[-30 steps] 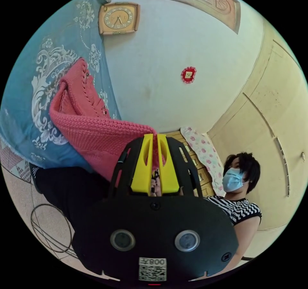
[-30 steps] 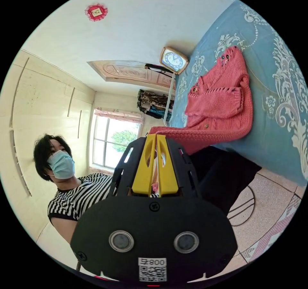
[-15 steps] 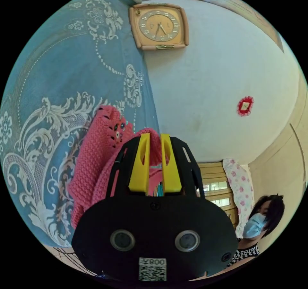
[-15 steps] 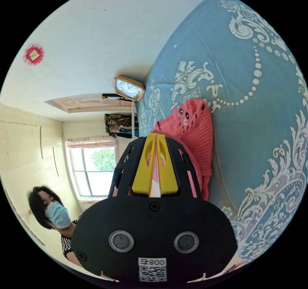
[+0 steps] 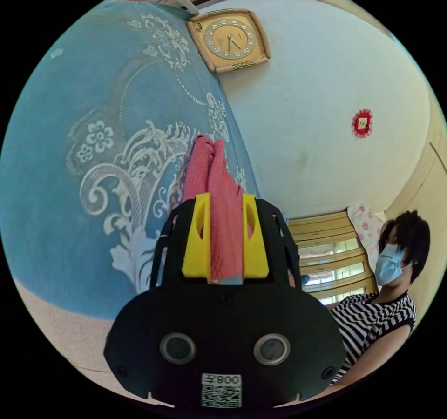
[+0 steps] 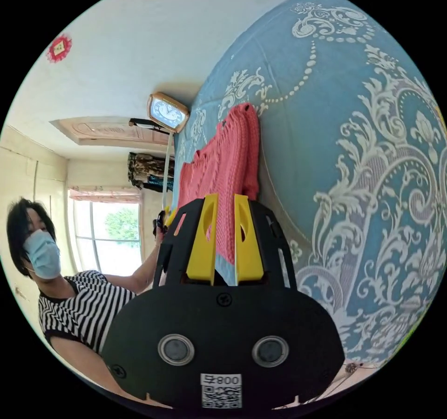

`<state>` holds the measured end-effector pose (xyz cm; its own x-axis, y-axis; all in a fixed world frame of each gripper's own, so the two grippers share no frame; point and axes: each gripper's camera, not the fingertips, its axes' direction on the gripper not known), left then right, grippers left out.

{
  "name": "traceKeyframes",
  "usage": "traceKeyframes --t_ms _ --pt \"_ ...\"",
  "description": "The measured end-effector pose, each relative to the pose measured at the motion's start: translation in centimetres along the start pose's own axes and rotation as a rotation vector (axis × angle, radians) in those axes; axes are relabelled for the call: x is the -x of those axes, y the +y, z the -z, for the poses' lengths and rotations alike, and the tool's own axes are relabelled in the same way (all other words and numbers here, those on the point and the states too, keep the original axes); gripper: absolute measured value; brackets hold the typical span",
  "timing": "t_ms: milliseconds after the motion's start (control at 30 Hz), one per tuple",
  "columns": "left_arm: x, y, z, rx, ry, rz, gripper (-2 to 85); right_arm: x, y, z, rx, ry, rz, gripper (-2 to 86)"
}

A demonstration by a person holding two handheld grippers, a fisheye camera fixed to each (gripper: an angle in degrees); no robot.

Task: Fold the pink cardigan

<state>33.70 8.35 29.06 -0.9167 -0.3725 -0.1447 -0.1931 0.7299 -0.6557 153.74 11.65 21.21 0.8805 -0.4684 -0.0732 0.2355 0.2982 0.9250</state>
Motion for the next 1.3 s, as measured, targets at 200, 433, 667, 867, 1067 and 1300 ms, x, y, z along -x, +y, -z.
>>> traceKeyframes --t_ms 200,433,667,867,1067,1300 --pt "3.8 3.2 -1.9 0.068 -0.095 0.027 10.5 1.2 1.2 -0.8 0.028 0.053 0.006 7.6" --pt "3.0 -3.4 -10.0 0.122 -0.132 -0.141 11.1 6.1 -8.9 -2.2 -0.007 0.21 0.141 8.6" --pt "3.0 -12.7 -21.3 0.202 -0.295 -0.266 10.5 8.3 -17.5 -5.6 0.037 0.353 0.146 7.7" --pt "5.6 -15.9 -27.7 0.287 -0.463 -0.276 3.1 9.1 -19.8 -7.7 0.09 0.433 0.148 1.7" --pt "6.4 -15.9 -28.0 0.254 -0.426 -0.311 3.3 11.2 -21.0 -7.6 0.115 0.458 0.209 0.8" --pt "6.7 -16.5 -30.6 0.304 -0.529 -0.402 8.2 12.0 -22.2 -6.8 0.072 0.471 0.21 4.1"
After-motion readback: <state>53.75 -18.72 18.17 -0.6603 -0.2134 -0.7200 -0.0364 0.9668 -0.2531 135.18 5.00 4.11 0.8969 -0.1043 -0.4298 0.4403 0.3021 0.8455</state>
